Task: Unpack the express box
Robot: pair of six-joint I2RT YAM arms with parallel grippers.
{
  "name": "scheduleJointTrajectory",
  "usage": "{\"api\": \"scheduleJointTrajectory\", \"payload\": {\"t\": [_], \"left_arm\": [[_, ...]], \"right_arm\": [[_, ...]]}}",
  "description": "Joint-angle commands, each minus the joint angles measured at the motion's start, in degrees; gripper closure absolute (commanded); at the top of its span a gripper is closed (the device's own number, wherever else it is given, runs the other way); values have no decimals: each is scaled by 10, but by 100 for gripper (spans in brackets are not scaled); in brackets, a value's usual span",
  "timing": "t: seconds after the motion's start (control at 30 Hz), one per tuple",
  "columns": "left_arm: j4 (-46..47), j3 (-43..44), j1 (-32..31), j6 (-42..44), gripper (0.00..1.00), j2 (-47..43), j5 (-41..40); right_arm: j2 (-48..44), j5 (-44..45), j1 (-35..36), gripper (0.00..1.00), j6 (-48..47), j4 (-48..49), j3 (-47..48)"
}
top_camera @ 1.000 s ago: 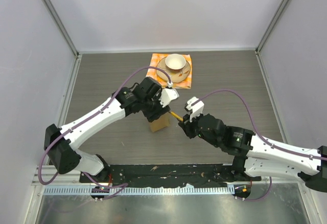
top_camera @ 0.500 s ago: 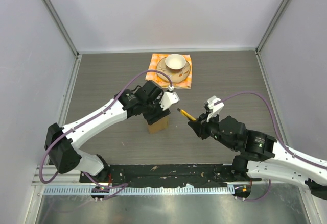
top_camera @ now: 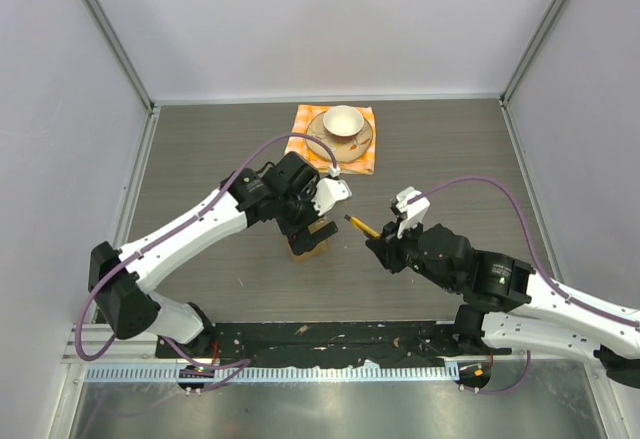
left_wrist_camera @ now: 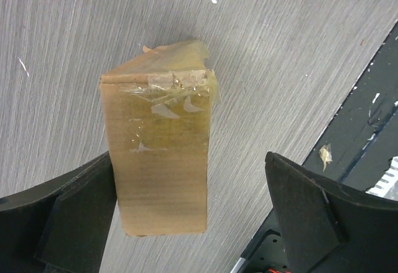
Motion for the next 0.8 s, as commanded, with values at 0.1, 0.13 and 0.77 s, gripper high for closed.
{"api": "scheduleJointTrajectory", "payload": {"t": [0.1,0.13,0.77], "left_arm": [[-24,68,0,20,0,-41,15],[-28,79,0,29,0,-43,15],[-153,162,28,194,6,-114,341]], "right_arm": [[23,-16,-1,99,-2,6,55],[25,-25,-1,99,-5,4,60],[137,-259,-2,99,-39,15,214]]}}
